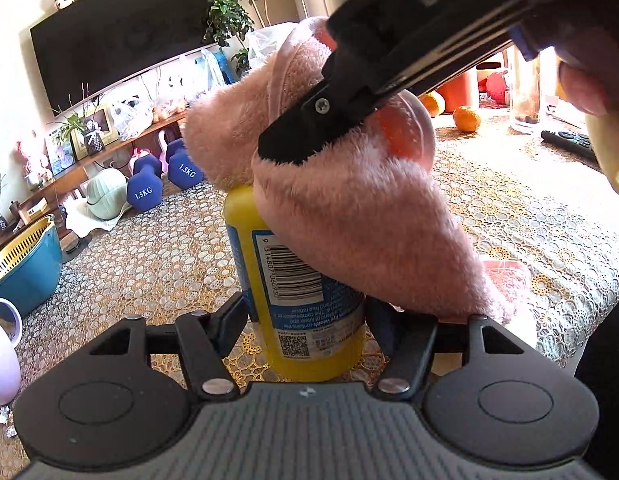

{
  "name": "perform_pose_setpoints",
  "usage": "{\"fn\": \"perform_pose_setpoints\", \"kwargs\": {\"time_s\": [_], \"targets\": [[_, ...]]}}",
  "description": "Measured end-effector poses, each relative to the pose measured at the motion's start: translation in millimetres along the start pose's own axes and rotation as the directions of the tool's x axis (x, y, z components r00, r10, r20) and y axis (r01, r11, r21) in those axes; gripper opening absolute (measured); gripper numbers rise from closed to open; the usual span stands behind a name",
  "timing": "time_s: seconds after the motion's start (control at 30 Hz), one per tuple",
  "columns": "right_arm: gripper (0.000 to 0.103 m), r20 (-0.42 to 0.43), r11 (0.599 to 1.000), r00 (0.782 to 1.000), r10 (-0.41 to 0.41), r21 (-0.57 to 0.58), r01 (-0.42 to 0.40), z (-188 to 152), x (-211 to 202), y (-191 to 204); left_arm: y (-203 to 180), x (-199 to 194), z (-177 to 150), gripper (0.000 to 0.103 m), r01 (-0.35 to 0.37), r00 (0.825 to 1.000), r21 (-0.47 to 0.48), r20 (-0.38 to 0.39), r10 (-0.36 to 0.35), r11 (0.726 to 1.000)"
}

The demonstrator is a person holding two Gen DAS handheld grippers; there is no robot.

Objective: Clean container
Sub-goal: 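Rub the towel in the right tool over the jar body while the left tool holds it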

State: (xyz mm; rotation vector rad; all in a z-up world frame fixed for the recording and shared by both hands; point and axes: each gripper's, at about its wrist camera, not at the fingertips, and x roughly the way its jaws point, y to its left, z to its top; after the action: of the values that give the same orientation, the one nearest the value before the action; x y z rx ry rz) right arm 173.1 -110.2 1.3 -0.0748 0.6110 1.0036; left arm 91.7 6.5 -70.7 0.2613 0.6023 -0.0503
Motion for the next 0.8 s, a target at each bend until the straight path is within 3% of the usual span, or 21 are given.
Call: {"fn": "perform_pose_setpoints", "kwargs": {"time_s": [0.4, 0.63, 0.8], "targets": [[0.019, 0.008, 0.989, 0.995, -0.104, 0.106, 0.102, -12.6, 4.7, -41.2, -6.0, -1.1, 0.1, 0.064, -0.014, 1.000, 0.045, 0.014, 0.014, 0.999], [0.019, -0.116, 0.965, 0.963, -0.244, 0.073, 0.253, -38.5, 6.4, -59.8, -5.9, -6.0, -3.9, 0.064, -0.010, 1.000, 0.033, 0.011, 0.009, 0.999], [0.019, -0.008, 0.983, 0.984, -0.175, 0.058, 0.176, -15.0, -30.4, -49.5, -5.3, -4.5, -4.2, 0.064, -0.014, 1.000, 0.031, 0.013, 0.013, 0.999]]}}
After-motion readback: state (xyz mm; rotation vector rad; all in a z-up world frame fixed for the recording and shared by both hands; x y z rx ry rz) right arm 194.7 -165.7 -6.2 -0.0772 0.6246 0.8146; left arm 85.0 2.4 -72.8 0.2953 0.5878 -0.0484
